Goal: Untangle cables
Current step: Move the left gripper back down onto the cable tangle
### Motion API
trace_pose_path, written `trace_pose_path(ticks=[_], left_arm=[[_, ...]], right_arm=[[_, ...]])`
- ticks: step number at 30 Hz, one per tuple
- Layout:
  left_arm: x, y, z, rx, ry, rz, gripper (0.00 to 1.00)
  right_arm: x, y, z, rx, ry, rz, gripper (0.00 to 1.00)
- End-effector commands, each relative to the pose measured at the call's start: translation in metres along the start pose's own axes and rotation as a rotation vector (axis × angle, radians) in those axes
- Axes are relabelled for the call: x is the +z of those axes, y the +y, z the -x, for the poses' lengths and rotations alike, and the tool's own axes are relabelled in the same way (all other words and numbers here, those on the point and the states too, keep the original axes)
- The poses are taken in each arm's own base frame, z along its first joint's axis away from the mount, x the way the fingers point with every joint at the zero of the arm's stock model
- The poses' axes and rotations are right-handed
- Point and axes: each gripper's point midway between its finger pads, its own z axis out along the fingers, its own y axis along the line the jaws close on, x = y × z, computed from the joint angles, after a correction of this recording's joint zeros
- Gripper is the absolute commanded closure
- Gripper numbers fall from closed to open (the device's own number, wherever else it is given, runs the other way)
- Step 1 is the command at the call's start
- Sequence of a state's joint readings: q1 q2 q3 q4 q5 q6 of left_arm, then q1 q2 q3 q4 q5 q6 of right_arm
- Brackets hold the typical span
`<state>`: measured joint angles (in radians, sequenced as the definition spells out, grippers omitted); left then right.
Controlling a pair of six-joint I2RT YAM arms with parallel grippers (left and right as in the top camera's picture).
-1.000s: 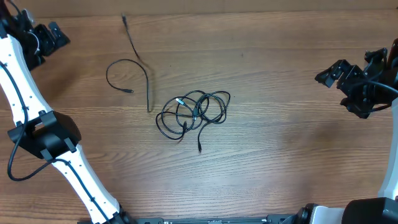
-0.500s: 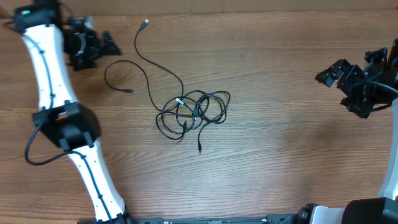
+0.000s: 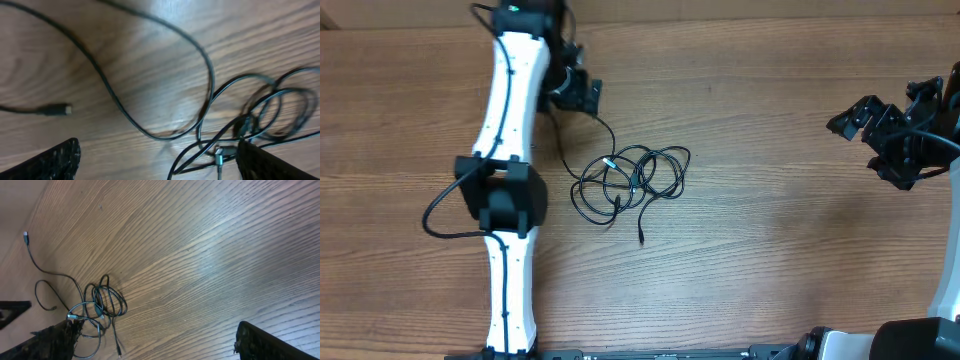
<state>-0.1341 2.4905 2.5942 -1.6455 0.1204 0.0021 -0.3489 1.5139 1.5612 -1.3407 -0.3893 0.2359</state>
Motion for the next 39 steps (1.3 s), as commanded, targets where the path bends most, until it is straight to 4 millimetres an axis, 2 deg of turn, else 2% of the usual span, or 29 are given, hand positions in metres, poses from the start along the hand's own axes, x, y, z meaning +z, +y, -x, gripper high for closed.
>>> trace_pose_path(ticks=[1,7,10,20,22,25,30,33,35,39], left_arm=[[0.03,0.001,-0.015,0.009,0.094,0.115,0.01],[0.071,-0.023,-0.023,0.041,0.144,0.054,0.01],[0.083,-0.038,-0.026,0.054,0.155,0.003,0.01],[0.092,-0.066,-0.035,0.118,0.175,0.012,0.05],[0.092,-0.065,-0.034,0.125,0.172,0.04,0.09],[0.091,-0.052,-0.036,0.105,0.179,0.131,0.18],[0.087,-0.033,-0.041,0.105,0.201,0.224,0.2],[0.086,-0.028,-0.04,0.093,0.199,0.223,0.28],[0.087,-0.027,-0.038,0.087,0.195,0.21,0.3],[0.089,-0.04,-0.037,0.092,0.188,0.151,0.3]], right_arm=[[-0.002,0.003,-0.002,-0.003,-0.006,0.008,0.0],[-0.002,0.003,-0.001,-0.004,-0.007,0.009,0.0],[-0.002,0.003,-0.001,-0.004,-0.007,0.008,0.0],[-0.002,0.003,-0.002,-0.003,-0.005,0.008,0.0],[-0.002,0.002,-0.002,-0.002,-0.003,0.007,0.0],[-0.002,0.002,-0.004,0.0,0.002,0.006,0.0],[-0.002,0.002,-0.005,0.002,0.006,0.004,0.0],[-0.002,0.002,-0.005,0.002,0.006,0.004,0.0],[-0.002,0.002,-0.005,0.002,0.006,0.004,0.0],[-0.002,0.002,-0.004,0.001,0.004,0.005,0.0]])
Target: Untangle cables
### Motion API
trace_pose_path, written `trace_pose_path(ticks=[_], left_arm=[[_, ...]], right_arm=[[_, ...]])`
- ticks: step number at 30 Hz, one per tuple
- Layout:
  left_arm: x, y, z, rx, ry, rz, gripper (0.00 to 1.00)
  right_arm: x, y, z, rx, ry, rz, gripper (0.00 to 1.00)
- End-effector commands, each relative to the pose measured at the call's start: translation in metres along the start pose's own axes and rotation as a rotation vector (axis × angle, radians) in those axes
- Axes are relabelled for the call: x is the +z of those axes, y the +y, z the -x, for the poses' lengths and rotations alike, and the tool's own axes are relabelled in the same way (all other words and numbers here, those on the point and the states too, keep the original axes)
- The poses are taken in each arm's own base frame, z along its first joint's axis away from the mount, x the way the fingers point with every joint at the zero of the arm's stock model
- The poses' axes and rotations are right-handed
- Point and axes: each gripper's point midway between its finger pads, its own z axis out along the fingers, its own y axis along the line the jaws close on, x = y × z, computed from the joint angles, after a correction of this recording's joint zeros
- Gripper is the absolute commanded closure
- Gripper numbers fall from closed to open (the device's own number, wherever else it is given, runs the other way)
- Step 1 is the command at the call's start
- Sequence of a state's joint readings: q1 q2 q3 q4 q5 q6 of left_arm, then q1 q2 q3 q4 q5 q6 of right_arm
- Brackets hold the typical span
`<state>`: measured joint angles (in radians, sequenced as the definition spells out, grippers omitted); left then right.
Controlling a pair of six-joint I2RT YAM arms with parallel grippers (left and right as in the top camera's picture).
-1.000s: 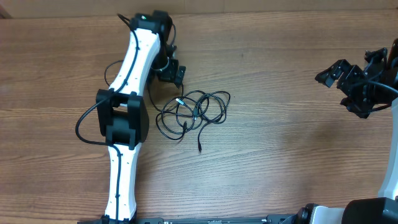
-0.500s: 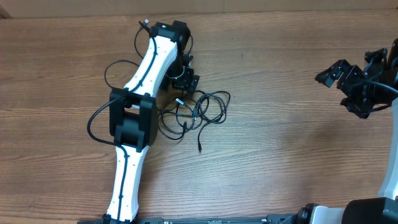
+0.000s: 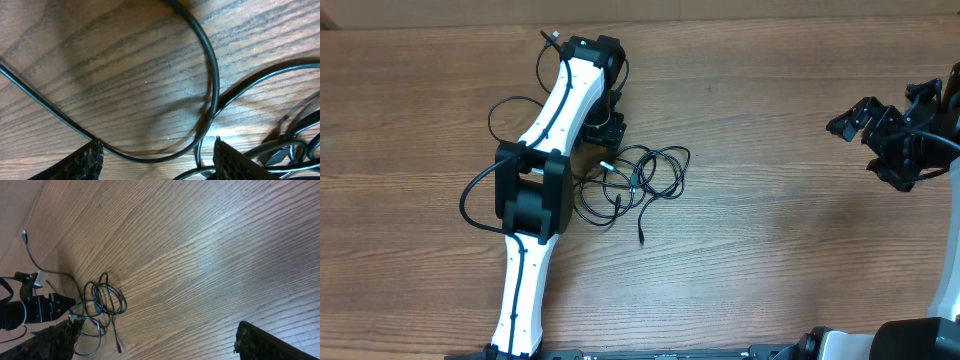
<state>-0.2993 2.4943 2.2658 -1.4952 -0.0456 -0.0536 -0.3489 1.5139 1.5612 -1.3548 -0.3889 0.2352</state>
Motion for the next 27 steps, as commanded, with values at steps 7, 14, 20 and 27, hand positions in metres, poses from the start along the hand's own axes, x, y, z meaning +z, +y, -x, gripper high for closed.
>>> trace_pose_path(ticks=[7,14,20,27], left_arm=[[0.006,-0.012,0.011,-0.004,-0.041,-0.036,0.28],[0.021,-0.009,0.01,-0.024,-0.03,-0.016,0.32],[0.031,-0.011,0.015,-0.019,-0.046,-0.009,0.3],[0.031,0.009,0.012,-0.024,-0.037,0.098,0.3]], right_arm=[[-0.002,0.003,-0.002,-0.002,-0.003,0.011,0.0],[-0.002,0.003,-0.003,-0.001,-0.001,0.011,0.0],[-0.002,0.003,-0.003,-0.001,-0.001,0.011,0.0],[-0.002,0.003,-0.002,-0.002,-0.003,0.011,0.0]])
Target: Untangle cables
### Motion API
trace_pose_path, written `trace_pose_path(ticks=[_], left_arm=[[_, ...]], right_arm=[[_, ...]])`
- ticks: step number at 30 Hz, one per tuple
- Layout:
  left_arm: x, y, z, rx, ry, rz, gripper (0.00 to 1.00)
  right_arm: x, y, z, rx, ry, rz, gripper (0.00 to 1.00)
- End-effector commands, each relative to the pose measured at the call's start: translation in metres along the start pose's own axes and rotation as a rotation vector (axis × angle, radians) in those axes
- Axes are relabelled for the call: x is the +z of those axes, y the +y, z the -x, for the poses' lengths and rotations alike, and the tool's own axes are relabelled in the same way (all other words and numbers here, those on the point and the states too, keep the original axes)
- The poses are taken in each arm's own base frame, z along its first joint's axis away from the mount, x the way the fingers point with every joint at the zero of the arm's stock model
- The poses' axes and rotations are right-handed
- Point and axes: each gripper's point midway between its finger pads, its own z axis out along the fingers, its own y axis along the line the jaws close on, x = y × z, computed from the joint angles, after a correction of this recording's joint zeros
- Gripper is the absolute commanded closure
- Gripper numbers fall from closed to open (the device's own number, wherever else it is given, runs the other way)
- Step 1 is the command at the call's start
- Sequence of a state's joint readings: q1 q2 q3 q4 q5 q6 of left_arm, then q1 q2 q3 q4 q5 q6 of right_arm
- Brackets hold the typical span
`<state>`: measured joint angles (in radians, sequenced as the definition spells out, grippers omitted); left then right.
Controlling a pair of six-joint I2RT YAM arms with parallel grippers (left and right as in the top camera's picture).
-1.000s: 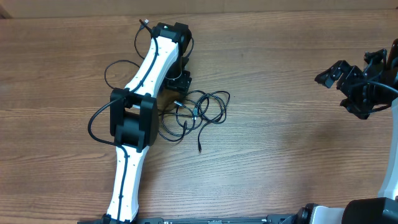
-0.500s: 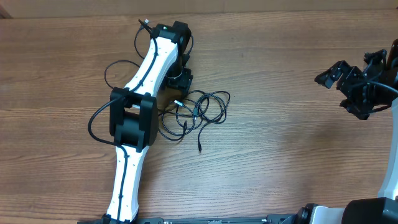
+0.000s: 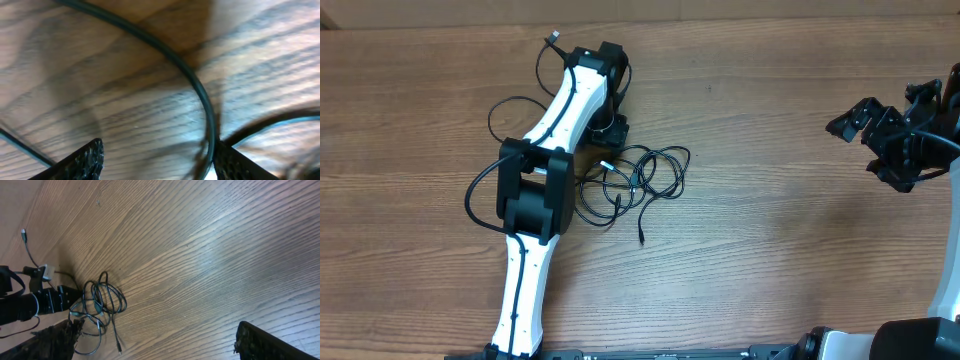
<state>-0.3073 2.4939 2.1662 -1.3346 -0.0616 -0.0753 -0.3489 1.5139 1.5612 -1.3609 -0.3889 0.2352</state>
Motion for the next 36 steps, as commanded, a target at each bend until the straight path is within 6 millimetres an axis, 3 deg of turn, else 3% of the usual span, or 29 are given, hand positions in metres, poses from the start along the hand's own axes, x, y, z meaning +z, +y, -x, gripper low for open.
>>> trace_pose_path(ticks=[1,11,19,27,36], left_arm=[[0.006,0.017,-0.007,-0.005,0.029,0.107,0.3],[0.006,0.031,-0.016,-0.029,0.069,0.123,0.32],[0.005,0.011,-0.037,0.031,0.157,0.024,0.39],[0.002,0.026,-0.051,0.085,0.216,0.104,0.38],[0.017,0.026,-0.055,0.109,0.232,0.101,0.39]], right_arm=[[-0.002,0.003,-0.001,-0.004,-0.008,0.012,0.0],[-0.002,0.003,-0.001,-0.004,-0.007,0.012,0.0],[-0.002,0.004,0.0,-0.006,-0.012,0.014,0.0],[-0.002,0.004,0.0,-0.006,-0.012,0.014,0.0],[-0.002,0.003,-0.001,-0.008,-0.009,0.013,0.0]])
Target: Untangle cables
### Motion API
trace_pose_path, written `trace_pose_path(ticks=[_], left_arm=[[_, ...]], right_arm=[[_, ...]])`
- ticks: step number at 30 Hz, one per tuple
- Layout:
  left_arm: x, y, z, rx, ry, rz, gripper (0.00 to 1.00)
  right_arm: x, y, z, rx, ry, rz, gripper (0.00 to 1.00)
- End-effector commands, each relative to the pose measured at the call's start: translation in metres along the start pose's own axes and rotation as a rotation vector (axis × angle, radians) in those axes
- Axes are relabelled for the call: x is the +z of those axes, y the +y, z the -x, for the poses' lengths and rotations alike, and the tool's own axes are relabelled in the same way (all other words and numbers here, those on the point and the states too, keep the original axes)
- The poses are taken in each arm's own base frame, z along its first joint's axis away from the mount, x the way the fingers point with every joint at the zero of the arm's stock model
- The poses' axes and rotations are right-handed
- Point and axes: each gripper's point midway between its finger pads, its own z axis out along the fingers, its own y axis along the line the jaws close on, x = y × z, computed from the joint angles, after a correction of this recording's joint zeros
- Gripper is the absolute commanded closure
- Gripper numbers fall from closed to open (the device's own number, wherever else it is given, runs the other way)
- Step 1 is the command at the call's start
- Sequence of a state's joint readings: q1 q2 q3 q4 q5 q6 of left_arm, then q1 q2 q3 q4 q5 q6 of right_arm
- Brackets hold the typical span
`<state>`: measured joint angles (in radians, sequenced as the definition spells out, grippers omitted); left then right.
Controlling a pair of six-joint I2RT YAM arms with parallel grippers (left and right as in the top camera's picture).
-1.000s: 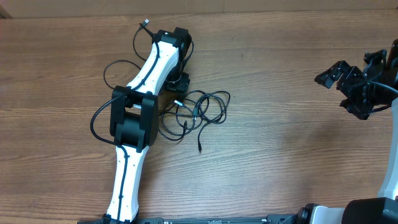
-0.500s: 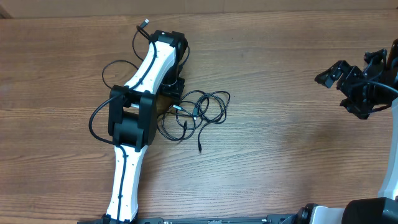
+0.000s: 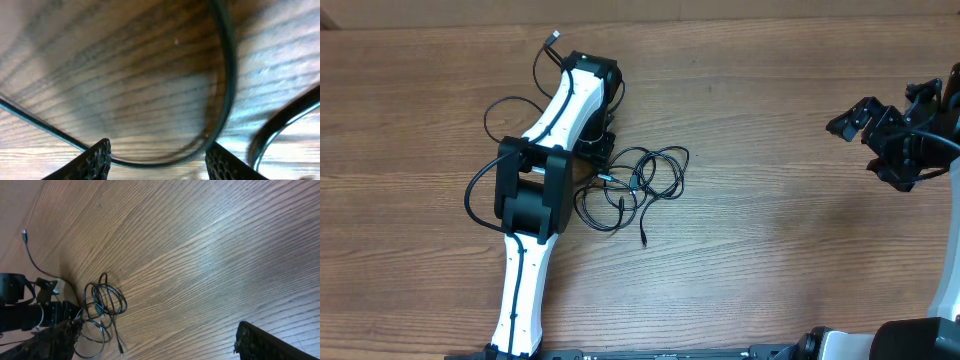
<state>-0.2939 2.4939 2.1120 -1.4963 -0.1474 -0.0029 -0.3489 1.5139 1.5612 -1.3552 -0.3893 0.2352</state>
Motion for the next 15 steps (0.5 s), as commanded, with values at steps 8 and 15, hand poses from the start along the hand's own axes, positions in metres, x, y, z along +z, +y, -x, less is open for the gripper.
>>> trace_pose_path(ticks=[8,15], left_arm=[[0.022,-0.003,0.006,0.023,-0.008,-0.001,0.51],[0.021,-0.006,0.011,0.015,-0.033,-0.02,0.96]], right_arm=[[-0.002,0.003,-0.002,-0.006,-0.005,0.011,0.0],[-0.002,0.003,-0.001,-0.007,-0.008,0.012,0.0]])
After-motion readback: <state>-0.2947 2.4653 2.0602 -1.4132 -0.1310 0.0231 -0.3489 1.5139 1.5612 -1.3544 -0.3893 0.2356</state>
